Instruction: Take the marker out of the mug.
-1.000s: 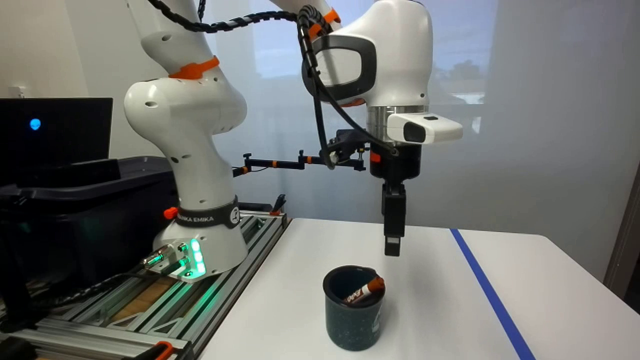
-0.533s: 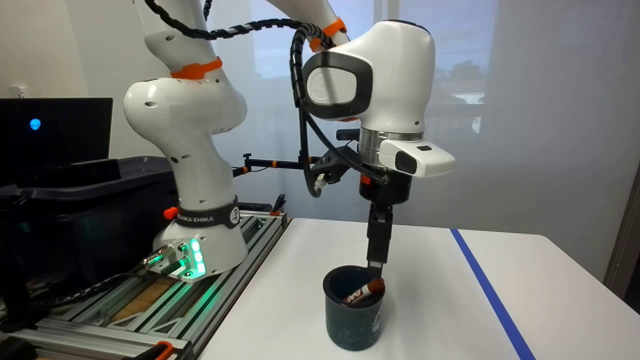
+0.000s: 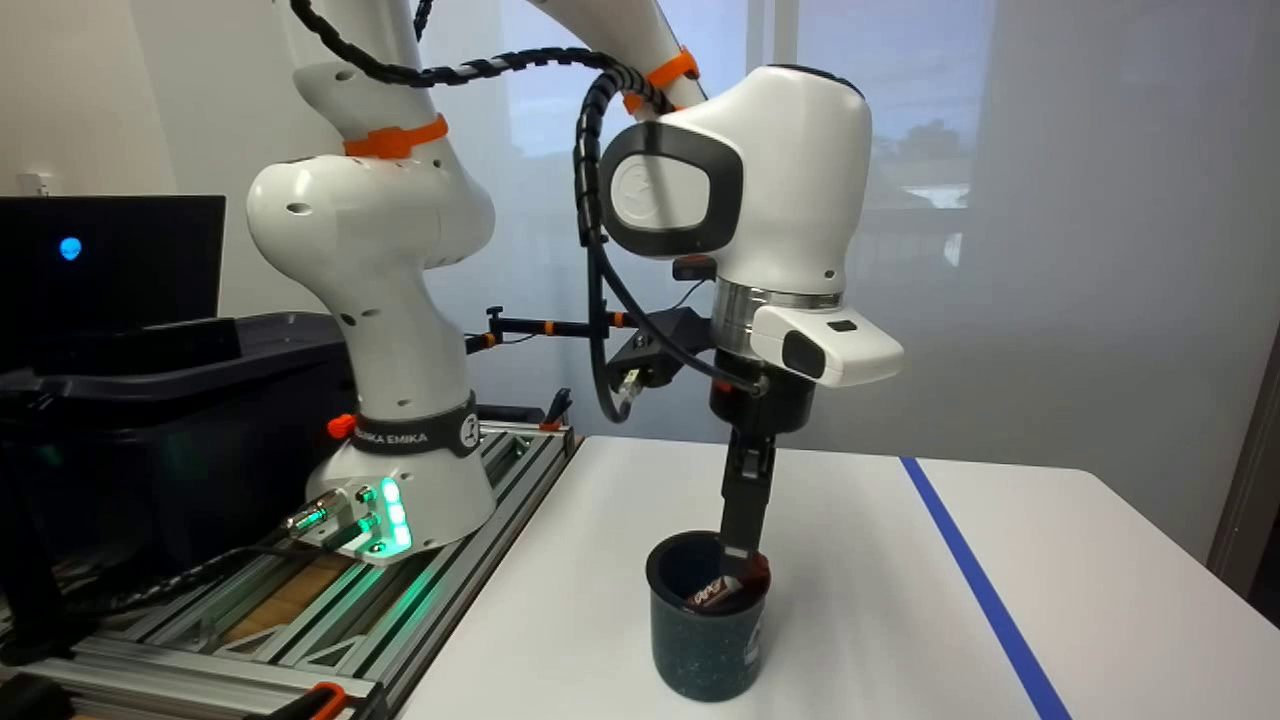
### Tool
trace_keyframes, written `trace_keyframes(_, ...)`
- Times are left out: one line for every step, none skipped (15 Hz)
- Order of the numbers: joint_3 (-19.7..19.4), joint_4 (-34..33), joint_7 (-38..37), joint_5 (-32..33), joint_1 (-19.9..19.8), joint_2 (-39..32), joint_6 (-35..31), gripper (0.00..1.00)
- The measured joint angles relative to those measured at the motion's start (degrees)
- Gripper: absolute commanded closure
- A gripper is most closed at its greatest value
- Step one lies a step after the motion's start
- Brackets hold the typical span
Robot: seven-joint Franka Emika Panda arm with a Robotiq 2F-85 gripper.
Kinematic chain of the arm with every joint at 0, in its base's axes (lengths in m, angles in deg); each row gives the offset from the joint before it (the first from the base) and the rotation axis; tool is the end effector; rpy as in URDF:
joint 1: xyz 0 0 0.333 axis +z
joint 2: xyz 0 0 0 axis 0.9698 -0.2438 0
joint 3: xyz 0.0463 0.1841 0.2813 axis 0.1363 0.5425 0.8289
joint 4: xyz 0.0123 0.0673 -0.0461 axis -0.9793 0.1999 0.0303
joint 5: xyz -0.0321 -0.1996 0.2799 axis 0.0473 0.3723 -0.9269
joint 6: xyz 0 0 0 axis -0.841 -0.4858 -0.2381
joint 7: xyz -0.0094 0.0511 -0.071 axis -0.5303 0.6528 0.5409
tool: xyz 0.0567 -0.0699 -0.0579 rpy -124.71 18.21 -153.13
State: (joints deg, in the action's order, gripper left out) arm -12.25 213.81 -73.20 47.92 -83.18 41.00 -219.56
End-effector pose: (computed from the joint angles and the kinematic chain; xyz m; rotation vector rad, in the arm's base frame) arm 0.3405 -0.0986 0.3125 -3.1337 0.0422 0.1363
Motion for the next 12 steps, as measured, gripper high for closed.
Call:
trace_keyframes(-0.1,0.0,0.0,0.0,-0.3,0.0,0.0,0.36)
trace_keyframes(-0.3,-0.1,0.0,0.0,-0.6,0.0,-0.2,0.29)
trace_keyframes(-0.5,-0.1,0.0,0.0,-1.1,0.0,-0.3,0.34)
trace_keyframes(-0.7,-0.1,0.0,0.1,-1.5,0.0,-0.6,0.31)
trace_keyframes(-1.0,-0.2,0.0,0.1,-1.9,0.0,-0.8,0.37)
trace_keyframes(-1.3,-0.2,0.0,0.1,-2.2,0.0,-0.9,0.36)
trace_keyframes(-1.5,-0.2,0.0,0.1,-2.5,-0.1,-1.0,0.39)
trace_keyframes(-1.5,-0.2,0.0,0.1,-2.7,-0.1,-1.1,0.38)
trace_keyframes(-1.6,-0.2,0.0,0.1,-2.7,-0.1,-1.1,0.39)
trace_keyframes(-1.6,-0.2,0.0,0.0,-2.7,-0.1,-1.1,0.37)
trace_keyframes(-1.5,-0.2,0.0,0.0,-2.6,-0.1,-1.2,0.38)
trace_keyframes(-1.4,-0.2,0.0,0.0,-2.6,-0.1,-1.2,0.36)
